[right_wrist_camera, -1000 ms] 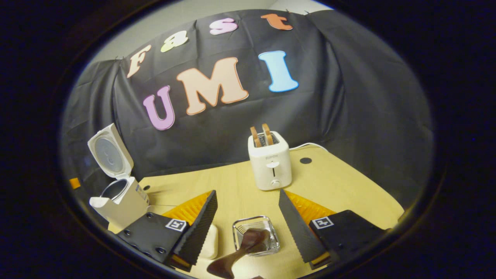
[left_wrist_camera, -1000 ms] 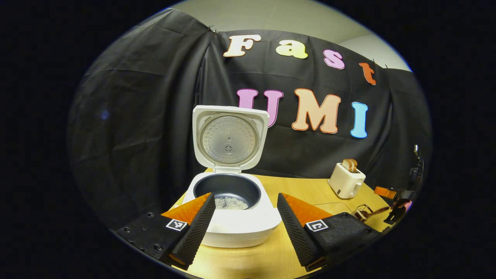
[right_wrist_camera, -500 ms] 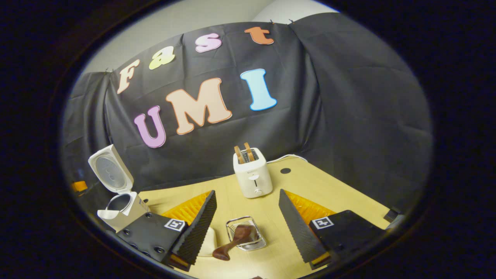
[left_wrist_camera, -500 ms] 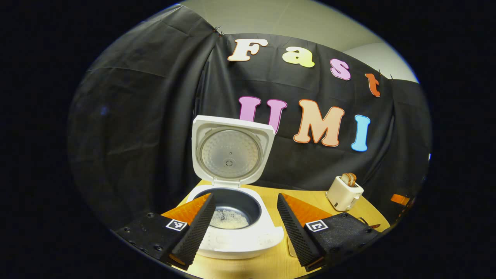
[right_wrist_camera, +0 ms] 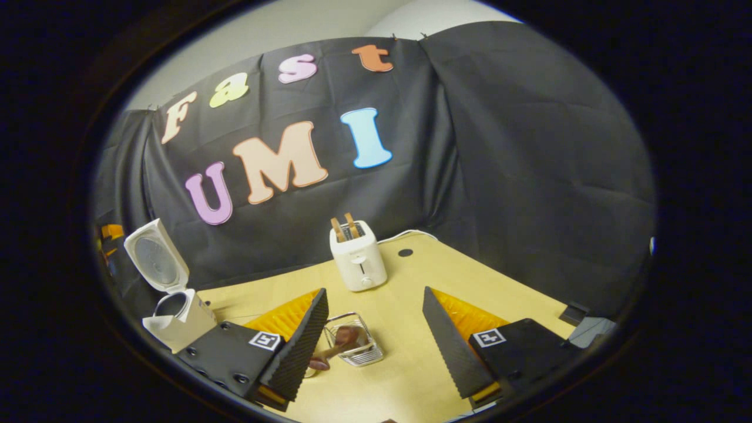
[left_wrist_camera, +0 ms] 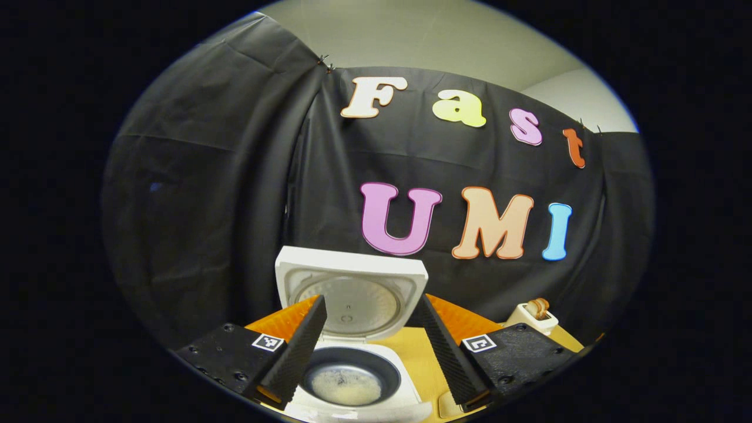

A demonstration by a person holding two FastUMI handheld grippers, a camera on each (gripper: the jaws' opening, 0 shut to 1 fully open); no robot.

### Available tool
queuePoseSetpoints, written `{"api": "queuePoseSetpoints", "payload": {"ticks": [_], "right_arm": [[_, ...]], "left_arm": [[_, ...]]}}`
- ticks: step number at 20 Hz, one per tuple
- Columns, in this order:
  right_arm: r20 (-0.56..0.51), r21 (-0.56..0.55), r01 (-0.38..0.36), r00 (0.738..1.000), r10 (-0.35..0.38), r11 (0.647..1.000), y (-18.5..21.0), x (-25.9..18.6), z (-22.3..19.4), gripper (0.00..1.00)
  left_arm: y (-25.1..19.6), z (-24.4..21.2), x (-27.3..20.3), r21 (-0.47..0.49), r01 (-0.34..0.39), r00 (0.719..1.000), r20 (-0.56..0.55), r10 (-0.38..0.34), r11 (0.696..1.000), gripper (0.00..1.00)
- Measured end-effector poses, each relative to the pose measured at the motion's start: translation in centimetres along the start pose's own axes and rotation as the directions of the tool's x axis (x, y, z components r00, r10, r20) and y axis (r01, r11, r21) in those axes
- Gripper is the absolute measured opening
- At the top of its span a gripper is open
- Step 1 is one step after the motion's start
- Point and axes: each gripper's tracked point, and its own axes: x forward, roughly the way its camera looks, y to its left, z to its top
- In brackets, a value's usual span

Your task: Close the left gripper, press the button to open the rice cooker; take a wooden spoon from the chopstick holder with the right hand, scoop a spoonful of rice and pour it into the rice cooker, then put the wooden spoon back into the chopstick holder.

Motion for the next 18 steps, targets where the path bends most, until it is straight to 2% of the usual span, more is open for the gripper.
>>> {"api": "queuePoseSetpoints", "payload": {"ticks": [2, 4, 6, 7, 8, 13, 18], "right_arm": [[0.004, 0.006, 0.023, 1.0, -0.023, 1.0, -0.8, -0.3, 0.1, 1.0], [0.006, 0.011, 0.042, 0.999, -0.043, 0.999, -1.4, -0.7, 0.3, 1.0], [0.012, 0.011, 0.061, 0.998, -0.061, 0.998, -1.9, -1.2, 0.4, 0.99], [0.015, 0.008, 0.069, 0.997, -0.07, 0.998, -2.0, -1.4, 0.5, 0.99], [0.018, 0.004, 0.078, 0.997, -0.078, 0.997, -2.2, -1.7, 0.6, 1.0], [0.014, -0.016, 0.125, 0.992, -0.124, 0.992, -3.3, -3.3, 0.2, 0.99], [0.005, 0.004, 0.155, 0.988, -0.155, 0.988, -5.0, -4.0, -0.3, 1.0]], "left_arm": [[0.0, 2.5, 1.8, 0.019, 0.004, 0.999, 0.044, -0.005, 1.0, 0.9], [0.0, 4.0, 3.7, 0.02, 0.007, 0.998, 0.065, -0.008, 1.0, 0.93], [0.5, 4.6, 5.7, 0.014, 0.0, 0.998, 0.065, -0.001, 1.0, 0.9], [0.8, 4.7, 6.7, 0.01, -0.004, 0.998, 0.057, 0.003, 1.0, 0.93], [1.3, 4.6, 7.9, 0.008, -0.01, 0.999, 0.048, 0.009, 1.0, 0.9], [3.6, 2.1, 13.0, -0.001, -0.06, 0.998, -0.03, 0.06, 0.998, 0.93], [4.9, -0.1, 15.1, 0.039, -0.094, 0.991, -0.092, 0.097, 0.995, 0.91]]}}
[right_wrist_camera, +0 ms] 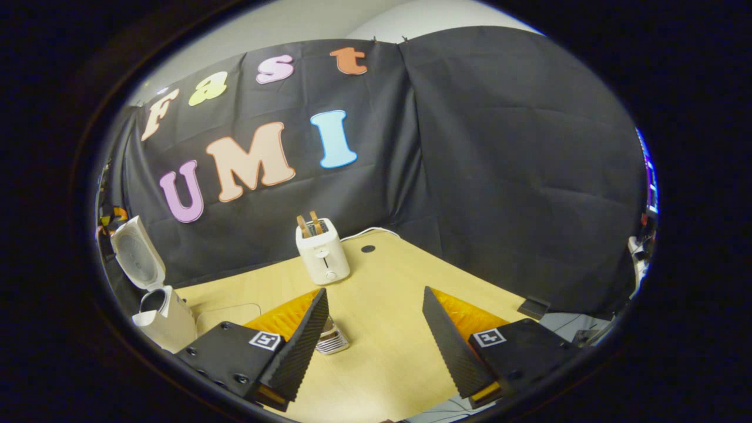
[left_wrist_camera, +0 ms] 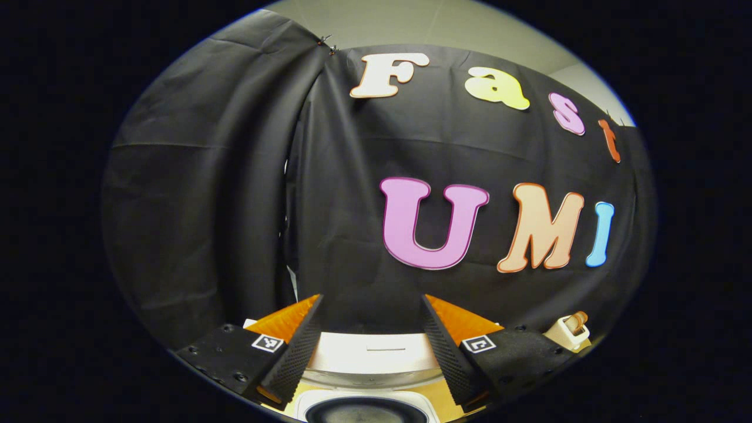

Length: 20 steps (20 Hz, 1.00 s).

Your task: Close the left gripper, press the button to open the rice cooker; take a wooden spoon from the chopstick holder with the right hand, scoop a spoonful of rice and pour it into the rice cooker, then put the wooden spoon back into the chopstick holder.

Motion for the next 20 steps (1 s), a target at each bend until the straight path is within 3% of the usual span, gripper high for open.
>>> {"api": "queuePoseSetpoints", "payload": {"ticks": [3, 7, 19, 20], "right_arm": [[0.0, 0.01, 0.0, 1.0, 0.0, 1.0, 0.3, 0.3, -0.2, 1.0], [-0.004, 0.014, -0.022, 1.0, 0.022, 1.0, 1.3, 0.9, -0.4, 1.0], [-0.012, 0.032, -0.09, 0.996, 0.09, 0.995, 3.6, 1.5, -0.6, 1.0], [-0.012, 0.031, -0.092, 0.996, 0.093, 0.995, 3.5, 1.4, -0.7, 1.0]], "left_arm": [[-0.4, 0.1, -0.2, -0.012, 0.005, 1.0, -0.002, -0.005, 1.0, 0.94], [-0.8, -0.8, -0.7, 0.057, 0.004, 1.0, -0.001, -0.004, 0.998, 0.95], [-1.4, -3.9, -9.0, 0.084, 0.036, 0.998, 0.057, -0.041, 0.996, 0.95], [-1.4, -4.5, -9.8, 0.085, 0.038, 0.997, 0.059, -0.043, 0.996, 0.91]]}}
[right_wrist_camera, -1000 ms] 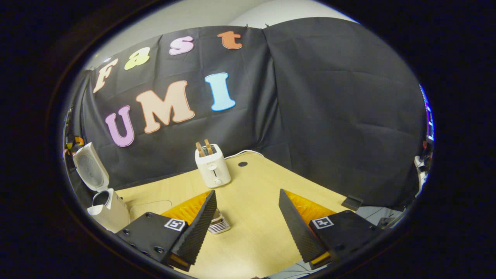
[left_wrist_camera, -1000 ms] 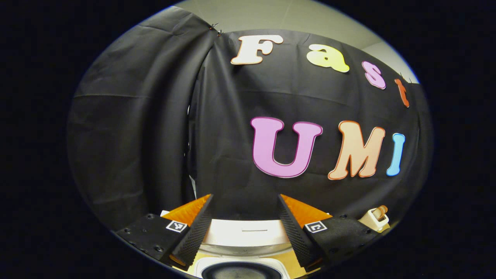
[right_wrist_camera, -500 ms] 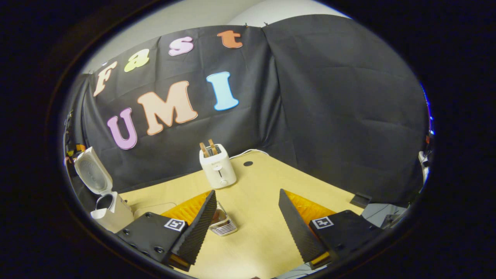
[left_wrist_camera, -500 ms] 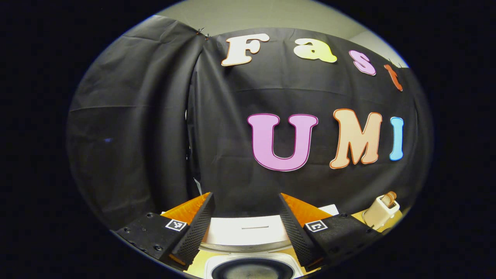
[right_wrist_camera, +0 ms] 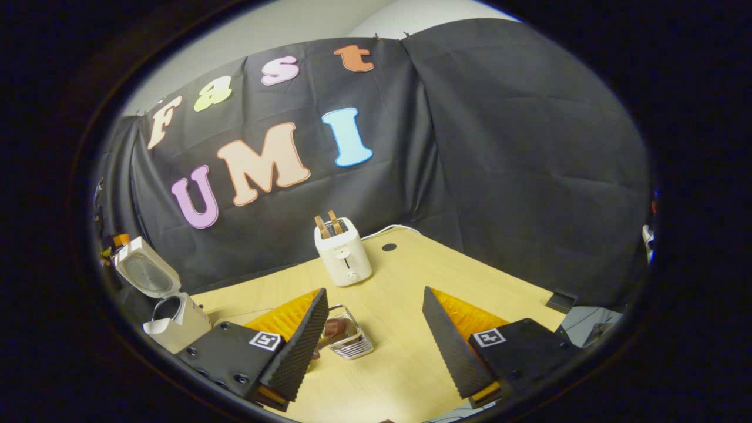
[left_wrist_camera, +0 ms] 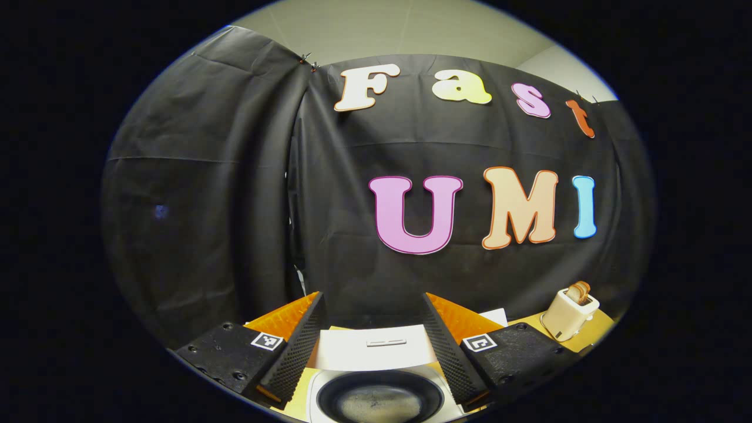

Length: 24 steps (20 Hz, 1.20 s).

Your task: Close the left gripper, press the button to open the rice cooker; take a wooden spoon from the chopstick holder with the right hand, scoop a spoonful of rice and pour it into the rice cooker, then put the wooden spoon back into the chopstick holder.

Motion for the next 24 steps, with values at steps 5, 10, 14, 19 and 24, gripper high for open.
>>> {"api": "queuePoseSetpoints", "payload": {"ticks": [5, 10, 14, 19, 24], "right_arm": [[-0.001, 0.001, -0.01, 1.0, 0.01, 1.0, -0.2, -0.2, 0.2, 1.0], [-0.001, -0.01, -0.031, 1.0, 0.031, 0.999, 0.2, -0.4, 0.3, 1.0], [-0.009, -0.023, -0.053, 0.999, 0.053, 0.998, 0.8, -0.6, 0.2, 1.0], [-0.006, -0.033, -0.071, 0.997, 0.071, 0.997, 1.3, -0.5, 0.4, 1.0], [-0.004, -0.038, -0.067, 0.998, 0.067, 0.997, 1.2, -0.3, 0.7, 0.99]], "left_arm": [[-0.5, -3.8, -4.3, -0.015, -0.006, 0.999, -0.034, 0.006, 1.0, 0.94], [-0.7, -7.6, -7.4, -0.033, -0.024, 0.996, -0.09, 0.02, 0.999, 0.93], [-0.8, -10.7, -8.8, -0.039, -0.032, 0.99, -0.136, 0.026, 0.999, 0.92], [-0.9, -14.4, -10.0, -0.035, -0.048, 0.979, -0.198, 0.04, 0.998, 0.92], [-0.9, -17.0, -10.1, -0.046, -0.064, 0.971, -0.236, 0.051, 0.997, 0.91]]}}
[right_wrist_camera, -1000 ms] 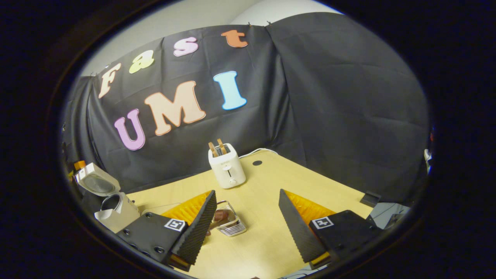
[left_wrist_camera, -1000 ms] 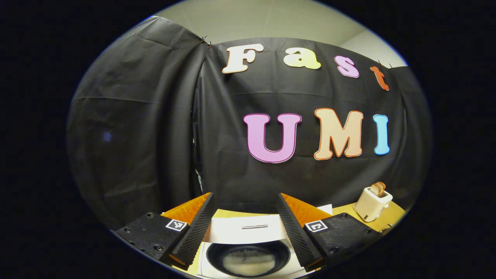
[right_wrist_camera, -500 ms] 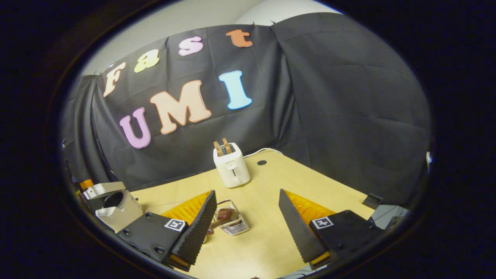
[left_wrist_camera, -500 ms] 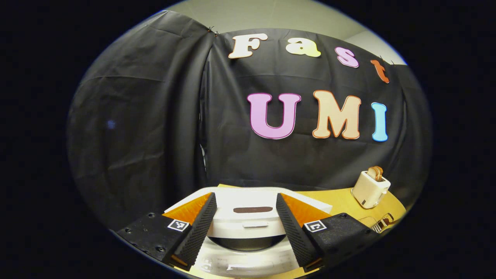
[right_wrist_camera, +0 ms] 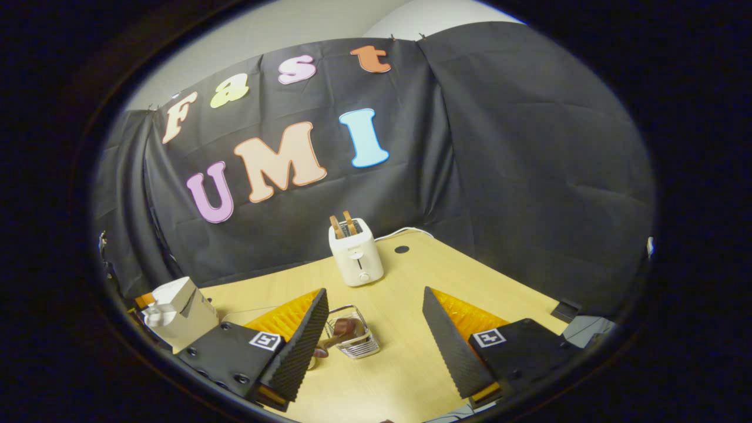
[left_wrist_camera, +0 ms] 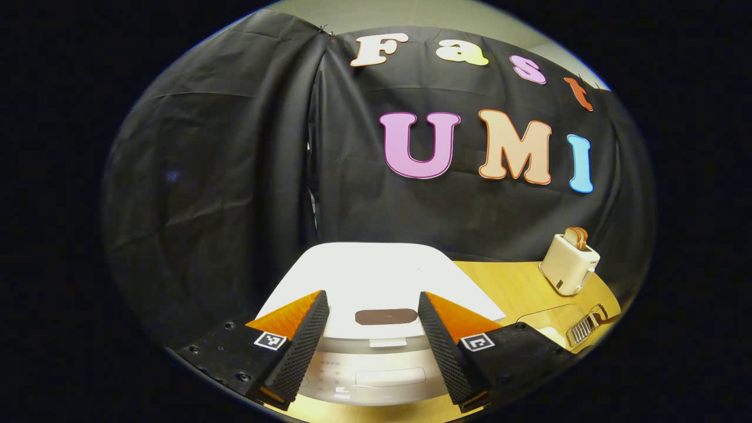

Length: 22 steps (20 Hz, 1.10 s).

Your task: Close the left gripper, press the button to open the rice cooker; take a wooden spoon from the chopstick holder with the right hand, scoop a spoonful of rice and pour it into the rice cooker, then put the wooden spoon back into the chopstick holder.

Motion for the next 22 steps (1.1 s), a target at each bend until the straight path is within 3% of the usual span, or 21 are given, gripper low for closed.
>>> {"api": "queuePoseSetpoints", "payload": {"ticks": [5, 8, 11, 15, 20, 22], "right_arm": [[-0.016, -0.001, 0.008, 1.0, -0.008, 1.0, -0.4, 0.1, -0.5, 0.99], [-0.022, 0.007, 0.014, 1.0, -0.014, 1.0, -0.4, 0.6, -0.5, 0.99], [-0.024, 0.015, 0.01, 1.0, -0.009, 1.0, -0.1, 1.0, -0.6, 0.99], [-0.027, 0.01, -0.007, 1.0, 0.008, 1.0, 0.8, 1.5, -0.7, 1.0], [-0.02, -0.004, -0.01, 1.0, 0.01, 1.0, 1.1, 1.3, -0.7, 1.0], [-0.019, -0.004, -0.011, 1.0, 0.011, 1.0, 1.1, 1.2, -0.6, 1.0]], "left_arm": [[0.4, -1.4, 0.2, 0.01, -0.019, 0.999, 0.035, 0.018, 1.0, 0.91], [0.4, -1.4, 0.1, -0.032, 0.009, 0.997, 0.075, -0.007, 0.999, 0.9], [0.3, -1.5, 0.1, -0.055, 0.044, 0.995, 0.093, -0.038, 0.998, 0.84], [0.3, -1.7, 0.2, 0.007, 0.045, 0.995, 0.089, -0.045, 0.999, 0.81], [0.4, -1.2, 0.2, -0.007, 0.038, 0.997, 0.064, -0.037, 0.999, 0.8], [0.0, -1.0, 0.0, -0.021, 0.056, 0.997, 0.052, -0.055, 0.998, 0.86]]}}
